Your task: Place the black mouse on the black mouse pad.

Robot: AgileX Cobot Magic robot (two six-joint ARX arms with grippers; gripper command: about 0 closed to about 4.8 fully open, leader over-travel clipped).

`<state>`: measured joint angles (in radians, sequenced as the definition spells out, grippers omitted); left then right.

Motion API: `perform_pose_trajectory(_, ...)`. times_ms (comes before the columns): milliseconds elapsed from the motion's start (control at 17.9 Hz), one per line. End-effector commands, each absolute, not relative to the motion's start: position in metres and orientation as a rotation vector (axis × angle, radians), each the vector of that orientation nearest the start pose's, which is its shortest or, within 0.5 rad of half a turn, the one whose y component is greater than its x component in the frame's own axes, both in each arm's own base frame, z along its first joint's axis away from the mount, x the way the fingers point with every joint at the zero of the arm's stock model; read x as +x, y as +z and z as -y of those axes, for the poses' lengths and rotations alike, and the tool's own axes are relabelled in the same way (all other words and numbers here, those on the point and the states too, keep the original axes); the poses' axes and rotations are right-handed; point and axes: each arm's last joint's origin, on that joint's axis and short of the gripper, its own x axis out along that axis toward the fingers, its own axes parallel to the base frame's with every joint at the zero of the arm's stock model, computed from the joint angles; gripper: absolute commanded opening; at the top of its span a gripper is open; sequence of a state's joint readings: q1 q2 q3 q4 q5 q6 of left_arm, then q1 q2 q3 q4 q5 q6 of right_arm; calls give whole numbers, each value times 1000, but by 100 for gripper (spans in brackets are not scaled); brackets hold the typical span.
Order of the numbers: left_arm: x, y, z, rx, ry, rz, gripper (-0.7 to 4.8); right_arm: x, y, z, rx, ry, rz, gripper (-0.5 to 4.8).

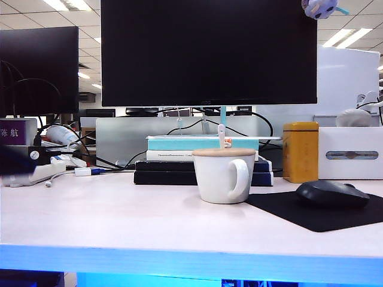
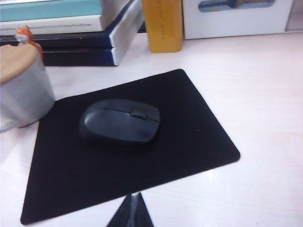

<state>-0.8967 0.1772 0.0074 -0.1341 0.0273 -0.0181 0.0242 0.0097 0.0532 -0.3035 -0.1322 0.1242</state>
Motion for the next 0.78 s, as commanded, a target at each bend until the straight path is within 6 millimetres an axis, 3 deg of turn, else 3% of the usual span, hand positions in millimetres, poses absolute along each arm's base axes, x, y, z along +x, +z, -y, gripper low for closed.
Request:
perform_pose_trajectory(56,65,141,82,113,-917,-269,-5,91,150,-6,141,138,-272,-1)
perform_pose_trajectory(334,65,142,82,114,-904,-264,-5,91,150,-6,141,137,-271,-1)
perform_pose_trajectory(780,73,145,71,125,-738,-207,-5,91,150,-6,141,136,-271,-1)
